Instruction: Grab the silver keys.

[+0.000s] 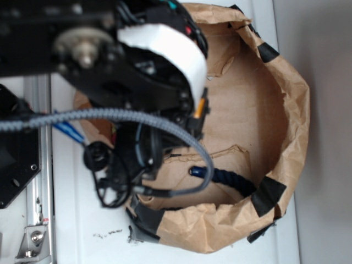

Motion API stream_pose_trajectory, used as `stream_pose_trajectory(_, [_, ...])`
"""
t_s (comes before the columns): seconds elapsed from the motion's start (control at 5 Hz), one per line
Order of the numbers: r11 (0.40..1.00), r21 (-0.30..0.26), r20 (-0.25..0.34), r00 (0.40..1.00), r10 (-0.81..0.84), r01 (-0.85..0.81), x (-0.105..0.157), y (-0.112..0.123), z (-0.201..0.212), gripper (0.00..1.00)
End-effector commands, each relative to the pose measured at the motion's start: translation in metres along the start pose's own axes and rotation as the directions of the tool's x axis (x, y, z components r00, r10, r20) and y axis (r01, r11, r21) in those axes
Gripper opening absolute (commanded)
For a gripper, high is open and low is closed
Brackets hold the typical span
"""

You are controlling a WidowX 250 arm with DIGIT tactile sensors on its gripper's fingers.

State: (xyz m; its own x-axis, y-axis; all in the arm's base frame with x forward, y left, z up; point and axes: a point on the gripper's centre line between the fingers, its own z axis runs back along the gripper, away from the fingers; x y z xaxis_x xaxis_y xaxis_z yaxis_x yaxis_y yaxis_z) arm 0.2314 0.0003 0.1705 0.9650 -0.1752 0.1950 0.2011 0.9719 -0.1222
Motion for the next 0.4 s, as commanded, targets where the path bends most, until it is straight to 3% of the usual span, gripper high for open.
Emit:
stream_pose_trajectory(0.0, [0.995,0.001,0.016,0.995,0.102,-0.102,0.0182,0.0118,0.0009,0.00])
stream_pose_trajectory(0.2, [0.991,-0.017,0.012,0.991,0.131,-0.131,0.0196,0.0163,-0.0038,0.00])
